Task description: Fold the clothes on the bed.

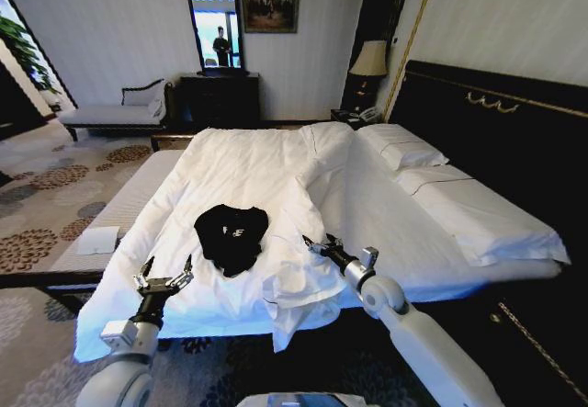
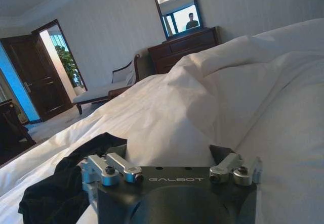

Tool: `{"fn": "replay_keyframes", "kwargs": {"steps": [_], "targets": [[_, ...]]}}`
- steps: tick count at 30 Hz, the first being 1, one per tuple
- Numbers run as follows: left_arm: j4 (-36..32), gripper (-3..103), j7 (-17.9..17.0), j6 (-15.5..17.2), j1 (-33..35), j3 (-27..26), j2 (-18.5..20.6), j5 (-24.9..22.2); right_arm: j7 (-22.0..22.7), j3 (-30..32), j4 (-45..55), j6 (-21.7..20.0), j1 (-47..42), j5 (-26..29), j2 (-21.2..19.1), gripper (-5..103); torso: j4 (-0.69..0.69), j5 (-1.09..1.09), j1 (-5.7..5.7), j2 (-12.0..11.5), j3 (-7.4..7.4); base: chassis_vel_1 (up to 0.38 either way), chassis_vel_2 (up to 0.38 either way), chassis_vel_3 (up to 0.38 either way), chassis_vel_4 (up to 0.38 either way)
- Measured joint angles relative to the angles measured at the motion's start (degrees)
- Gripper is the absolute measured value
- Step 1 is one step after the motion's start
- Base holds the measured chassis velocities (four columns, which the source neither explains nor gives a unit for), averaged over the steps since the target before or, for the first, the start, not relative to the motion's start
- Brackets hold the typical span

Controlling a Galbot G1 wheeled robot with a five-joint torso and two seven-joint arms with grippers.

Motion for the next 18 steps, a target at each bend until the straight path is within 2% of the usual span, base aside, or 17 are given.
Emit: {"fn": "replay_keyframes", "kwargs": {"steps": [3,5,6,7,9,13,14,16,18], "targets": [[0.01,100,0.0,0.01,-0.05,0.01,0.05,-0.05,0.0,0.01,0.17,0.04,-0.18,0.06,0.0,77,0.0,0.0,0.0,0.0,0.0,0.0,0.0,0.0,0.0],[0.01,100,0.0,0.02,-0.05,0.02,0.05,-0.05,0.0,0.03,0.2,0.05,-0.22,0.06,0.01,77,0.0,0.0,0.0,0.0,0.0,0.0,0.0,0.0,0.0],[0.01,100,0.0,0.02,-0.04,0.0,0.05,-0.06,0.01,0.04,0.26,0.08,-0.26,0.06,0.05,65,0.0,0.0,0.0,0.0,0.0,0.0,0.0,0.0,0.0],[0.02,100,0.0,0.02,-0.04,-0.05,0.05,-0.08,0.01,0.03,0.26,0.09,-0.26,0.05,0.08,60,0.0,0.0,0.0,0.0,0.0,0.0,0.0,0.0,0.0],[0.05,100,0.0,0.02,-0.03,-0.1,0.03,-0.11,0.01,-0.01,0.27,0.1,-0.25,0.04,0.15,60,0.0,0.0,0.0,0.0,0.0,0.0,0.0,0.0,0.0],[0.13,100,0.06,0.01,0.02,-0.2,-0.14,-0.16,0.03,-0.13,0.39,0.11,-0.09,0.01,0.3,38,0.0,0.0,0.0,0.0,0.0,0.0,0.0,0.0,0.0],[0.13,100,0.06,0.01,0.02,-0.2,-0.14,-0.16,0.03,-0.13,0.39,0.11,-0.09,0.01,0.3,38,0.0,0.0,0.0,0.0,0.0,0.0,0.0,0.0,0.0],[0.14,100,0.11,-0.02,0.05,-0.23,-0.3,-0.16,0.06,-0.12,0.56,0.11,-0.1,-0.08,0.34,28,0.0,0.0,-0.01,0.01,0.0,0.0,0.0,0.0,0.0],[0.14,100,0.12,-0.04,0.07,-0.24,-0.32,-0.16,0.08,-0.1,0.58,0.11,-0.13,-0.09,0.36,28,0.0,0.0,0.0,0.01,0.0,0.0,0.0,0.0,0.0]]}}
